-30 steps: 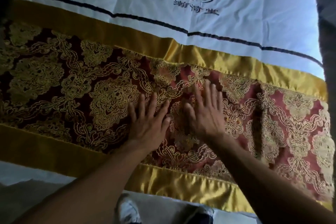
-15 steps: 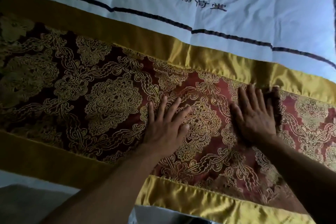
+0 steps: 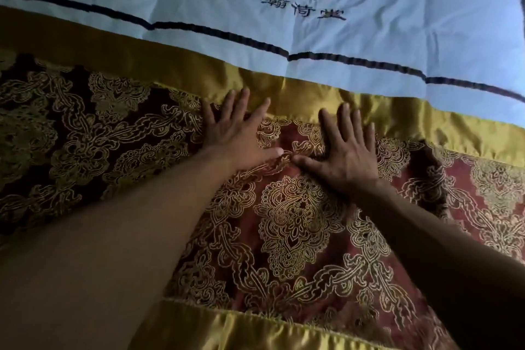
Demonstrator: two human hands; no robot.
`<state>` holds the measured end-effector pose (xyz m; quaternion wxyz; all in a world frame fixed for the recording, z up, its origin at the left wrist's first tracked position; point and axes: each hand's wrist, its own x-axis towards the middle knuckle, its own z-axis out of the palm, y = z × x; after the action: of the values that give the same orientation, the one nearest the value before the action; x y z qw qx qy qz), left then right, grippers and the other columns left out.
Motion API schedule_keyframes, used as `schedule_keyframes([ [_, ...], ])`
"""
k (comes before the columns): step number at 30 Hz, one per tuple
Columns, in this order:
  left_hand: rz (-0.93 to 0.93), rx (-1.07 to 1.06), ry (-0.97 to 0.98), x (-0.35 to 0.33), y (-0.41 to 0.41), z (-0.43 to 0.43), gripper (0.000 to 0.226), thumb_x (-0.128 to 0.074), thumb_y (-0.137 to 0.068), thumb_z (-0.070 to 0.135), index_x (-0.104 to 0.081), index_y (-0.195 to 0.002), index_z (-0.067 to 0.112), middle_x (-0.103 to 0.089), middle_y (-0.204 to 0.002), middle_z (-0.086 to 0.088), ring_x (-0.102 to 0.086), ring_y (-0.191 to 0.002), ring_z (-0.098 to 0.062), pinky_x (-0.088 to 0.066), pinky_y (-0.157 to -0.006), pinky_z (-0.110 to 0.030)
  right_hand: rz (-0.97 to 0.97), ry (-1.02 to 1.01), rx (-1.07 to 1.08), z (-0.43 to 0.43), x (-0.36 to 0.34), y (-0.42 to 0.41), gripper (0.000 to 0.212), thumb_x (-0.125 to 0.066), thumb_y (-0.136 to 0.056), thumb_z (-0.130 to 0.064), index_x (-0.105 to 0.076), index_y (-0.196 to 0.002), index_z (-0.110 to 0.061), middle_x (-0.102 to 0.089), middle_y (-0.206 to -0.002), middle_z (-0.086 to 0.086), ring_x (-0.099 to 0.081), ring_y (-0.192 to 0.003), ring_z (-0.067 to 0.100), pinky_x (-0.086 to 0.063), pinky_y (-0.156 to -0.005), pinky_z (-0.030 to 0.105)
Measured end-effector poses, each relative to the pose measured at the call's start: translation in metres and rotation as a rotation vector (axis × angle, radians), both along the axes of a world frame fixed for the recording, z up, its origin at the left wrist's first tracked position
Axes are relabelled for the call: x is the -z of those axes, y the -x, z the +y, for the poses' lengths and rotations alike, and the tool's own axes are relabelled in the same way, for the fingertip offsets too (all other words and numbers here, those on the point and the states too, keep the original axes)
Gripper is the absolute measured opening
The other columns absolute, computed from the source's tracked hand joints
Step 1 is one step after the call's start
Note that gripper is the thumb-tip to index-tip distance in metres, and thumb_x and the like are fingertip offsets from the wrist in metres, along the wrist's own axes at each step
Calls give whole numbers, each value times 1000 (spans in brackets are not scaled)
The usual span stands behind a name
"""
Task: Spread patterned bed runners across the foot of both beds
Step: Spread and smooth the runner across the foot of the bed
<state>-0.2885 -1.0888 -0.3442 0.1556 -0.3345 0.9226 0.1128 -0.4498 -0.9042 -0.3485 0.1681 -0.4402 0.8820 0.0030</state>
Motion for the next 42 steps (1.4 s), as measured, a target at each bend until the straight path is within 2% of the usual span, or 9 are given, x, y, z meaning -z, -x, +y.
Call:
schedule_keyframes([
  [6, -59, 11, -38, 1, 6, -10, 122, -39, -61, 101, 21, -152, 47, 36, -161, -5, 30, -149, -30, 10, -112, -74, 6, 81, 28, -15, -13, -31, 94, -14, -90, -85, 10, -161, -28, 21, -167, 12, 21, -153, 32, 12, -124, 53],
  [9, 183, -64, 74, -13, -9, 25, 93, -44, -87, 73, 1, -159, 36, 16, -168, -13, 14, -154, -33, -1, -118, -70, -74, 159, -151, -17, -17, -73, 72, -12, -103, -66, 4, -162, -27, 18, -167, 7, 21, -154, 26, 10, -125, 50],
  [12, 371, -163, 98, -13, -57, 95, 65, -37, -100, 51, -22, -158, 26, -7, -168, -15, -3, -156, -32, -6, -121, -65, -51, 71, -108, 21, -9, -69, 67, -9, -105, -61, 6, -161, -28, 20, -168, 4, 22, -154, 21, 8, -125, 49],
  [20, 87, -89, 67, 19, -95, 130, 65, -5, -101, 61, 6, -160, 37, 16, -168, -10, 15, -155, -29, 7, -122, -61, 62, -218, 401, 229, -28, 30, 77, 4, -94, -75, 19, -158, -35, 24, -166, 2, 19, -154, 22, -1, -126, 54],
  [24, 47, -99, 47, 13, -96, 130, 66, -2, -100, 61, 13, -159, 36, 21, -166, -10, 20, -153, -29, 9, -121, -60, 33, -230, 443, 221, -36, 25, 89, 12, -89, -77, 17, -159, -24, 25, -165, 10, 22, -152, 28, 3, -125, 54],
  [30, 128, -98, 57, -7, -103, 188, 70, -15, -103, 55, -4, -162, 20, 3, -168, -18, 6, -156, -33, -6, -122, -63, -96, -30, 43, 106, -43, -77, 70, 2, -100, -64, 22, -157, -29, 36, -161, 8, 33, -149, 24, 14, -124, 49],
  [33, 146, -21, 12, -8, -114, 255, 78, -35, -97, 52, -20, -159, 7, -10, -165, -25, -6, -155, -40, -13, -120, -67, -159, 39, -216, 97, -37, -128, 67, -8, -104, -60, 9, -161, -29, 25, -166, 5, 26, -152, 24, 13, -124, 49],
  [36, 129, 0, -65, 1, -128, 331, 74, -47, -95, 49, -35, -154, 7, -12, -166, -21, -14, -154, -39, -21, -118, -65, -76, 7, -199, 159, -23, -119, 65, -11, -104, -60, 6, -161, -34, 19, -168, 1, 19, -155, 23, 10, -125, 49],
  [42, 58, -13, -125, 0, -130, 357, 69, -25, -101, 55, -15, -161, 23, -5, -167, -22, -8, -154, -40, -18, -119, -65, 38, -281, 188, 355, -30, -47, 69, -4, -101, -65, 5, -161, -33, 13, -170, 2, 9, -157, 23, -14, -123, 59],
])
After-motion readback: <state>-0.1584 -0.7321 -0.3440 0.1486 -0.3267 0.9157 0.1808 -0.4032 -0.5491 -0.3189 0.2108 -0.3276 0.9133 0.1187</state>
